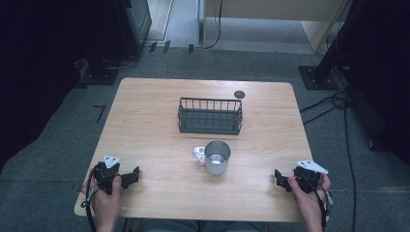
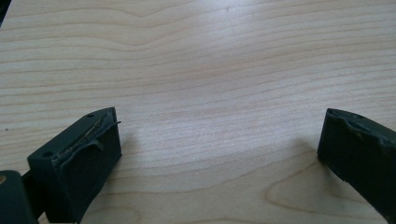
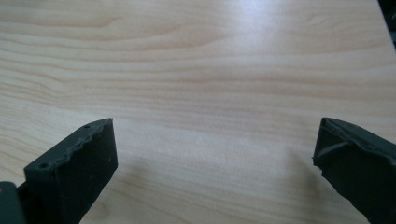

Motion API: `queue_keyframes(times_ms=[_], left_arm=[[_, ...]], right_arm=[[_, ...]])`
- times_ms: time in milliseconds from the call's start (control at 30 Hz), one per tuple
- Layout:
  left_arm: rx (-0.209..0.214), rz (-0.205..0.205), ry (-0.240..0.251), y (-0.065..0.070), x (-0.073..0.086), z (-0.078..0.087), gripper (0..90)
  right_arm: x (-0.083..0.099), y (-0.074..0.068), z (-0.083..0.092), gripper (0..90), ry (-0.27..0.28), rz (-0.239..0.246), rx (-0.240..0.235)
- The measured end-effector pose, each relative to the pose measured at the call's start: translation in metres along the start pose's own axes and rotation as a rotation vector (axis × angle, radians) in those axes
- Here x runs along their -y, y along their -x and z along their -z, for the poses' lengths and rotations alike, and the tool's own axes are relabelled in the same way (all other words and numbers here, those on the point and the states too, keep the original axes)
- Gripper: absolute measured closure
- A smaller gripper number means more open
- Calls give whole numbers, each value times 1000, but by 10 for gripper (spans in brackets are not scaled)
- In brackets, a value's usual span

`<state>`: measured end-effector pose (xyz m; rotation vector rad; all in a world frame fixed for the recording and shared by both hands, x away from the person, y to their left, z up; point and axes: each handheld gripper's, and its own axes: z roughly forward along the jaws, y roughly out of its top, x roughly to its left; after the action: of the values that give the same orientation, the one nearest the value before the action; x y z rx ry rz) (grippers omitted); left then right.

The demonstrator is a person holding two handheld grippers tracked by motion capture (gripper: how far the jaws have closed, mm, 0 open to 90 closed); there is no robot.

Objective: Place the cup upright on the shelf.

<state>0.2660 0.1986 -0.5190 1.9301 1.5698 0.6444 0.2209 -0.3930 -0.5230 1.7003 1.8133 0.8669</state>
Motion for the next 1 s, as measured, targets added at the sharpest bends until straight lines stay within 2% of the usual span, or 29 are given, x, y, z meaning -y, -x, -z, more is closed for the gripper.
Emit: queue_keyframes(times_ms=[167, 267, 367, 433, 600, 867, 1000], left_arm=[[0, -1, 0, 0, 0, 0, 0], [0, -1, 0, 0, 0, 0, 0], [0, 0, 0, 0, 0, 0, 0], [-1, -1, 0, 0, 0, 0, 0], [0, 0, 0, 0, 0, 0, 0], [-1, -2, 0, 0, 0, 0, 0], [0, 0, 0, 0, 0, 0, 0]], right_arm=[[-13, -9, 7, 0, 28, 19, -41], [-23, -16, 12, 0, 44, 52, -52], [-29, -21, 15, 0, 60, 59, -64], [-37, -29, 18, 0, 71, 67, -84], [-48, -45, 18, 0, 53, 115, -112], [-62, -74, 21, 0, 83, 149, -193], [-67, -84, 21, 0, 89, 173, -212]])
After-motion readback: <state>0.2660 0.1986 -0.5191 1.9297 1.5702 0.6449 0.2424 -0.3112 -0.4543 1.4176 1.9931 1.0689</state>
